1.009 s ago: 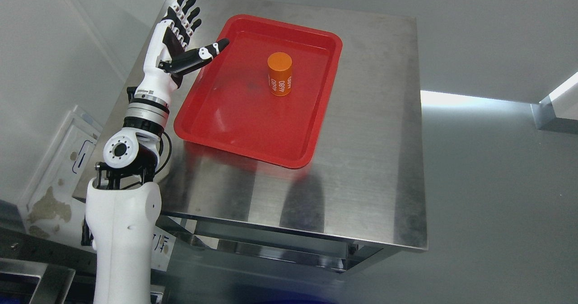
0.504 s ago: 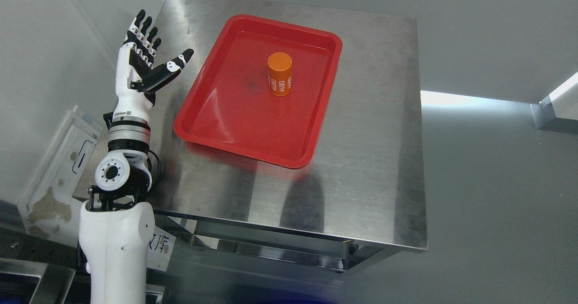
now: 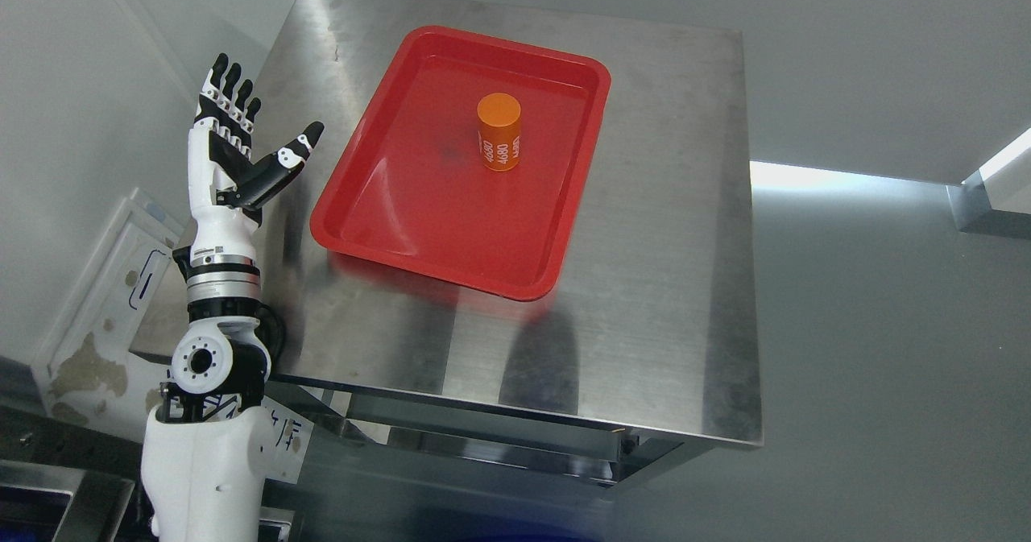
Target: Grab orange capacitor from left shelf to right desk
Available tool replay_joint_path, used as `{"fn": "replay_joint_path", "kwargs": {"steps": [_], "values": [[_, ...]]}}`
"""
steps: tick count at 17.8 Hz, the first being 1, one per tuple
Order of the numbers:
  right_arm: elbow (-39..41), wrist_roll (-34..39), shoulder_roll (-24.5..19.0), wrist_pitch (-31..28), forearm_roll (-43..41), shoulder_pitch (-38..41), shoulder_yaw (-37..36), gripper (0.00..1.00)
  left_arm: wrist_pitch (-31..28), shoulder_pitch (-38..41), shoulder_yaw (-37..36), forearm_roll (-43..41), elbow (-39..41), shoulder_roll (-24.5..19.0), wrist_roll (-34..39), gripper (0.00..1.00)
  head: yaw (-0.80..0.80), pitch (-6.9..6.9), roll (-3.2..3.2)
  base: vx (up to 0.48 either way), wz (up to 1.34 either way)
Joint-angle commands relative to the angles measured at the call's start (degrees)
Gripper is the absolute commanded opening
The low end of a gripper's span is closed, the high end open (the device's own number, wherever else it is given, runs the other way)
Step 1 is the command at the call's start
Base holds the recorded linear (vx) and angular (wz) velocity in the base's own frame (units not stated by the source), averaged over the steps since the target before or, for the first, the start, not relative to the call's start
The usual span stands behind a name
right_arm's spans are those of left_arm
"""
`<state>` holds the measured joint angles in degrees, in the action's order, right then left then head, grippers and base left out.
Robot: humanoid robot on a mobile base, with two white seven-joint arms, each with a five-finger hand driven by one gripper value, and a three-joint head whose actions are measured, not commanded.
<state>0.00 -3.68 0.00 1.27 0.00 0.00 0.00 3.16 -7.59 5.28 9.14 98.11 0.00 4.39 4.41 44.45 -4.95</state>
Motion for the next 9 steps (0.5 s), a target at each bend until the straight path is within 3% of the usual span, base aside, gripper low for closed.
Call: {"fn": "replay_joint_path", "kwargs": {"steps": [1, 9], "values": [[1.0, 0.0, 1.0, 0.0, 0.4, 1.3, -0.6, 1.0, 0.9, 1.5, -0.4, 0.1, 0.6, -1.0, -0.2, 1.0, 0.0, 0.0, 0.0, 0.0, 0.0], [1.0, 0.0, 1.0, 0.0, 0.4, 1.3, -0.6, 1.0, 0.4, 0.2, -0.9, 0.1, 0.6, -1.0, -0.2, 1.0, 0.0, 0.0, 0.0, 0.0, 0.0]]}}
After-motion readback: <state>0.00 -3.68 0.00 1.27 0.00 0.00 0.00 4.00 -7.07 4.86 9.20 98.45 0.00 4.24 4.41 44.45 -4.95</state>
